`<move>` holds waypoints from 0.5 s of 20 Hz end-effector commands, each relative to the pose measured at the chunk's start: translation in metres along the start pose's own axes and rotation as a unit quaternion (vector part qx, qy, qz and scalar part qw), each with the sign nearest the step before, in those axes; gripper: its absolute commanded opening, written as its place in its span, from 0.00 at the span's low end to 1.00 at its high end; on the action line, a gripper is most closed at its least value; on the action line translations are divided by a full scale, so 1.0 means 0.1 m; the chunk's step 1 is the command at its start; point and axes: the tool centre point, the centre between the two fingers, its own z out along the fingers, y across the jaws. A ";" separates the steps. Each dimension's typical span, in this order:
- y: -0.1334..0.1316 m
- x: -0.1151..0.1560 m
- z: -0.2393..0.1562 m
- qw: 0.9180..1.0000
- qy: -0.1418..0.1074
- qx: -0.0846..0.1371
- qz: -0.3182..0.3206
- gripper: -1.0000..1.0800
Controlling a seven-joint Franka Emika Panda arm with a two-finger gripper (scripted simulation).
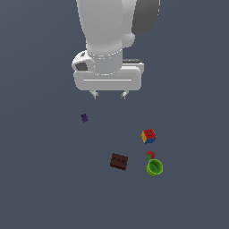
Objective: Pick up a designated object from a clutter of objects.
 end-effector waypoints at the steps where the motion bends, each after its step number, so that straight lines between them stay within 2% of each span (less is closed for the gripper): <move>1: 0.00 0.00 0.00 1.000 0.000 0.000 0.000 0.96; 10: -0.05 -0.07 0.16 1.000 -0.025 -0.003 0.007 0.96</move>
